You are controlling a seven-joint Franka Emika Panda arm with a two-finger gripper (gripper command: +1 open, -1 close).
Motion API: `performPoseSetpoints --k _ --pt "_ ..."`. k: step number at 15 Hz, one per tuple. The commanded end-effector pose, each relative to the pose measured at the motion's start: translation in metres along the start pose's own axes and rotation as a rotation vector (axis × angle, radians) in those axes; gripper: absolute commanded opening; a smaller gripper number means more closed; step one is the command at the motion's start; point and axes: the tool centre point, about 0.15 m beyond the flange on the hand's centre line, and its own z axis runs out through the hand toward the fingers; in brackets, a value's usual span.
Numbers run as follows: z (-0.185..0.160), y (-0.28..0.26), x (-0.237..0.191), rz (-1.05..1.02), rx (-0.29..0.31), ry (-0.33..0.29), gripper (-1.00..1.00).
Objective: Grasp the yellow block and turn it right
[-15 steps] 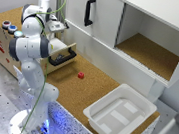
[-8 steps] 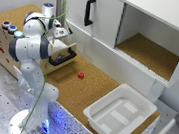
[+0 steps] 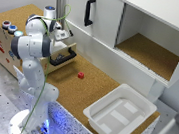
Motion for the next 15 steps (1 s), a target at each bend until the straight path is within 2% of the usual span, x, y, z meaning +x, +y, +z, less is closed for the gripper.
performPoseSetpoints --k 1,4,7,10,15 --pt "0.002 0.003 -0.016 -0.003 0.010 0.025 -1.00" --pt "-0.007 -0.005 -0.016 -0.028 0.011 0.019 -1.00" --pt "-0.026 -0.010 -0.013 -0.021 -0.018 0.014 -1.00" --pt "-0.038 -0.014 -0.017 0.135 -0.050 -0.006 -1.00" --pt "-0.031 -0.025 -0.009 0.398 -0.084 -0.037 -1.00"
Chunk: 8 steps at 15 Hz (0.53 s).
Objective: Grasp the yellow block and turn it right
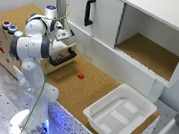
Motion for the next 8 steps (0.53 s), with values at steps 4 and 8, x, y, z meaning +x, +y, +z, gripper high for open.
performPoseSetpoints --k 4,8 --pt "0.009 -0.019 0.010 0.385 -0.055 -0.031 -1.00" --pt "0.014 0.006 -0.001 0.580 -0.044 0.000 -1.00"
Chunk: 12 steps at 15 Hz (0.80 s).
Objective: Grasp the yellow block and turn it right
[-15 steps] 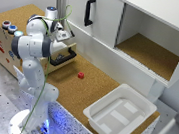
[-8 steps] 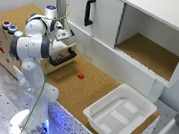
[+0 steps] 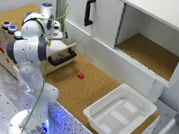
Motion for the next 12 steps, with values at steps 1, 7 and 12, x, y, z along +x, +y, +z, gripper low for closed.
performPoseSetpoints --k 1,7,12 --pt "0.014 0.029 0.003 0.233 0.004 0.022 -1.00" --pt "0.031 0.049 0.002 0.498 -0.071 -0.008 -1.00" --pt "0.037 0.049 0.020 0.762 -0.022 0.028 -1.00"
